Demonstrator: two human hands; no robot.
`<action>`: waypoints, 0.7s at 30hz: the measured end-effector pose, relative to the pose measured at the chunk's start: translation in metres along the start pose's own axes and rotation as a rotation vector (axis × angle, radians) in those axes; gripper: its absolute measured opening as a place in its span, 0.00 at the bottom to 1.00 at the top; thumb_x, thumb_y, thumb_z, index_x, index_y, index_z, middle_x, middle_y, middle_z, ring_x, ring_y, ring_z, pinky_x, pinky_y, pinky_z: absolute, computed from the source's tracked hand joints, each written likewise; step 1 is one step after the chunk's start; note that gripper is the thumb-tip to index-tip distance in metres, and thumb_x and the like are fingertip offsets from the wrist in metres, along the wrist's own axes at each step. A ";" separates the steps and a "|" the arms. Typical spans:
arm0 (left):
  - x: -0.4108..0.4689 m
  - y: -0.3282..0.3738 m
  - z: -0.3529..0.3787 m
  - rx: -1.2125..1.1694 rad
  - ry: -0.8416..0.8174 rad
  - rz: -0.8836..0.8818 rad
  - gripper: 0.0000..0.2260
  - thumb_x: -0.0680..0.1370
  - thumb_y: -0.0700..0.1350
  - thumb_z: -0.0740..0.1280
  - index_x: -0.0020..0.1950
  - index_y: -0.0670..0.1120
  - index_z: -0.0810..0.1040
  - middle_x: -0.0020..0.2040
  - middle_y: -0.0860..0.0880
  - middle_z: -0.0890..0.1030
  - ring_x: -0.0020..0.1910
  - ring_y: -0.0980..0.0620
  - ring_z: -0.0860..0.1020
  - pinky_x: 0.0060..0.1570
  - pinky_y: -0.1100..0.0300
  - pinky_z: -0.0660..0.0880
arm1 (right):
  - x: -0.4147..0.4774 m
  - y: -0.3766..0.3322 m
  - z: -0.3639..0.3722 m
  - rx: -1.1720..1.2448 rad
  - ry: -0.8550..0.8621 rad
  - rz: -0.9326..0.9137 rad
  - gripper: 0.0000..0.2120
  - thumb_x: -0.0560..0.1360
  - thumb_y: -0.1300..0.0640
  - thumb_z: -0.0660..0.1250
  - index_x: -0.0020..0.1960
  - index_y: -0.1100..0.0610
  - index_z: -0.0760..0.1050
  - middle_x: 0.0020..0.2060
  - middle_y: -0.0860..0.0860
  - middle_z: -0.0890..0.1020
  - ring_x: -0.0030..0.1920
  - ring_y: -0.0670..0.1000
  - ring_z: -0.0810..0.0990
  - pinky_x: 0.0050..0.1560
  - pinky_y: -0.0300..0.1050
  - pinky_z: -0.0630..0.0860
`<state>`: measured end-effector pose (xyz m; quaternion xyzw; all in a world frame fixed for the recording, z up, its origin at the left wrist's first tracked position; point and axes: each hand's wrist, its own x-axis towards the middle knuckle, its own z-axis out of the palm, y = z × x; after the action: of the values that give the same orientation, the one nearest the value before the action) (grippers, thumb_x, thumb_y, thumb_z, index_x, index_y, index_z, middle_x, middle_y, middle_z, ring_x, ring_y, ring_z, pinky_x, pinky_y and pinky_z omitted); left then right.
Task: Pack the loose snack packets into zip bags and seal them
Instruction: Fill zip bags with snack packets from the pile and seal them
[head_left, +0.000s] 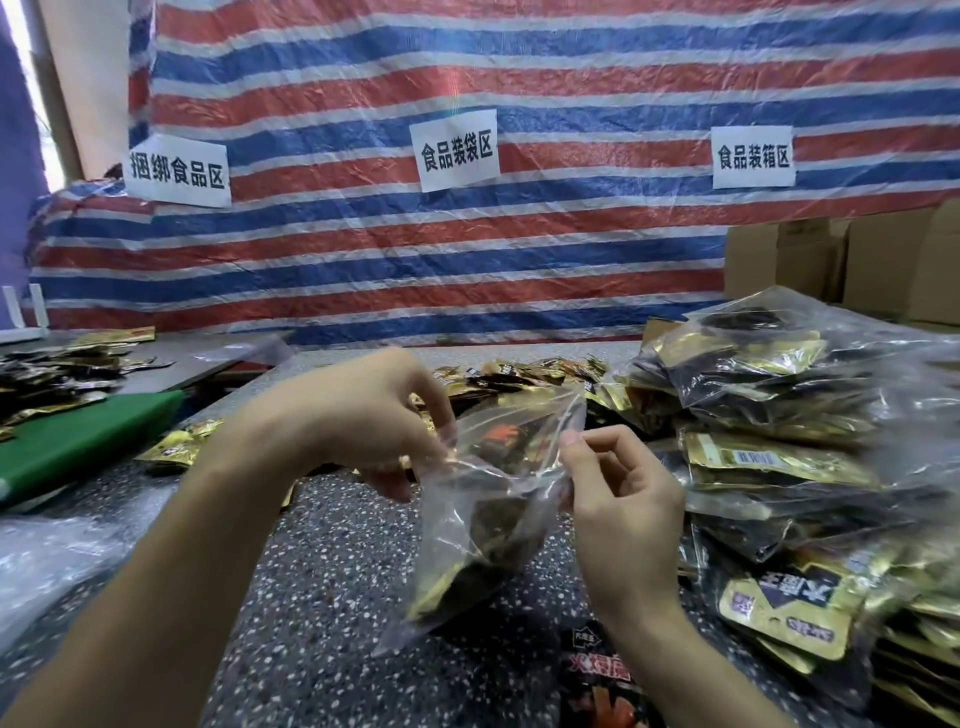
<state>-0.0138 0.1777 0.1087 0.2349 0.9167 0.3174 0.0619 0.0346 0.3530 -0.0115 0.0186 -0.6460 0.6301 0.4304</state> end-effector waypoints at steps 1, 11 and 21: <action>0.000 -0.002 -0.003 -0.002 0.032 0.029 0.07 0.75 0.32 0.71 0.48 0.44 0.81 0.40 0.39 0.84 0.27 0.49 0.81 0.29 0.57 0.79 | 0.002 0.001 -0.001 -0.029 -0.007 0.011 0.11 0.75 0.47 0.70 0.36 0.49 0.79 0.43 0.47 0.81 0.42 0.43 0.79 0.42 0.42 0.74; 0.000 -0.013 -0.018 0.049 0.307 0.146 0.12 0.77 0.32 0.68 0.46 0.49 0.77 0.38 0.43 0.85 0.27 0.49 0.82 0.28 0.55 0.81 | 0.005 0.000 -0.004 0.157 -0.261 0.068 0.09 0.72 0.50 0.70 0.42 0.54 0.86 0.39 0.53 0.86 0.42 0.48 0.84 0.46 0.38 0.79; -0.008 -0.026 -0.041 -0.438 0.272 0.260 0.06 0.72 0.37 0.73 0.48 0.41 0.81 0.43 0.40 0.86 0.37 0.47 0.81 0.36 0.56 0.78 | 0.047 -0.035 0.001 0.113 -0.311 0.210 0.30 0.62 0.61 0.81 0.61 0.49 0.75 0.36 0.54 0.84 0.38 0.53 0.85 0.35 0.42 0.80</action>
<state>-0.0277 0.1334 0.1252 0.2868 0.7884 0.5416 -0.0533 0.0247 0.3692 0.0438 0.0721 -0.6667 0.6964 0.2556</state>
